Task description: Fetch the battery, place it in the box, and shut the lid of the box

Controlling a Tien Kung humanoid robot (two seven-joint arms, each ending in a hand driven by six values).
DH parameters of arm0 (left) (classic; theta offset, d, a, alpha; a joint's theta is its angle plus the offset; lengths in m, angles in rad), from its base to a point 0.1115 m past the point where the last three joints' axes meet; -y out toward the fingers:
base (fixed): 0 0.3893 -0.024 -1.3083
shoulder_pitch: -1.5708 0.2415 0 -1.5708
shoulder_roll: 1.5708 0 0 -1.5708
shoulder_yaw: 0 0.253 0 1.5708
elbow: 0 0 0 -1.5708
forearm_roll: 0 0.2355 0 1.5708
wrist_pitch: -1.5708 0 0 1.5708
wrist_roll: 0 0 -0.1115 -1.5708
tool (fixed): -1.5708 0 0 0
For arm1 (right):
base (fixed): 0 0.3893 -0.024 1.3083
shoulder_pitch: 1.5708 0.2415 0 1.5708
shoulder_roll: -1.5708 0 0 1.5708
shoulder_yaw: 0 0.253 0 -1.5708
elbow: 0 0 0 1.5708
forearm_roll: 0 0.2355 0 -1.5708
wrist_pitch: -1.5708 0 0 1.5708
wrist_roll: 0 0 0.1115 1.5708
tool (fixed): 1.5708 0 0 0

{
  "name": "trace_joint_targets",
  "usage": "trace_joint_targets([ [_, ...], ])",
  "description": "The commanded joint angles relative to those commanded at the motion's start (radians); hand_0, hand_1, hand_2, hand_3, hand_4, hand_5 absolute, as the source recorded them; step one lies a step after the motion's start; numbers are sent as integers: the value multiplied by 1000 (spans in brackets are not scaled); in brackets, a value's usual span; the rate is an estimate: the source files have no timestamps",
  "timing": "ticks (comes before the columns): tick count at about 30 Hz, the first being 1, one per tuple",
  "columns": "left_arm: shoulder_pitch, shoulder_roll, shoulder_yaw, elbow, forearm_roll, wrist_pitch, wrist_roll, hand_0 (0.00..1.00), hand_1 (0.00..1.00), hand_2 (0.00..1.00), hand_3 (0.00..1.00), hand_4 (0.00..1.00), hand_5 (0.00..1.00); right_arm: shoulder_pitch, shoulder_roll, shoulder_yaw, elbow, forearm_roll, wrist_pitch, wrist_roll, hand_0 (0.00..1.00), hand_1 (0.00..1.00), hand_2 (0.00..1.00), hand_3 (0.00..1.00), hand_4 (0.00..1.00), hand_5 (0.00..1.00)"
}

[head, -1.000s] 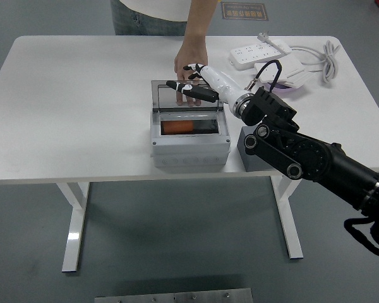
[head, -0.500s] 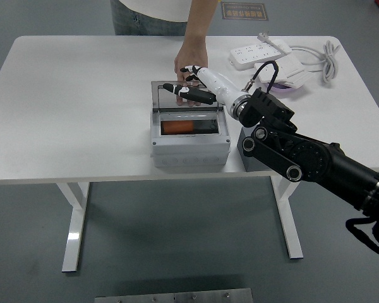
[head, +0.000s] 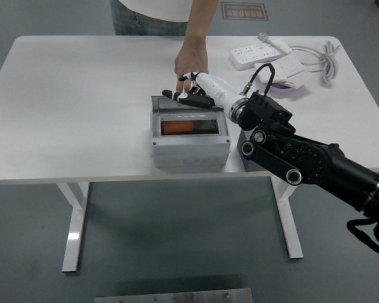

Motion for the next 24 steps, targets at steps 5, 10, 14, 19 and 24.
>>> trace_joint_targets([
  [5,2,0,-1,0,1,1,0,649,724,671,632,685,334,0,0,-4,7,-11,1,-7,320,280,377,793,998,998],
  [10,5,-1,0,0,2,1,1,648,724,671,632,685,335,-1,-1,-8,13,-23,2,-14,257,266,369,787,998,998],
  [14,5,-2,0,1,3,1,1,649,724,672,632,685,336,-4,0,-9,13,-29,0,-15,250,258,358,782,998,998],
  [19,5,-2,-1,0,5,1,3,647,724,674,631,686,336,-7,0,-12,12,-33,-3,-16,243,255,349,778,998,998],
  [24,5,-3,0,1,7,0,3,647,724,674,631,686,336,-11,3,-15,13,-37,-4,-17,243,255,349,778,998,998],
])
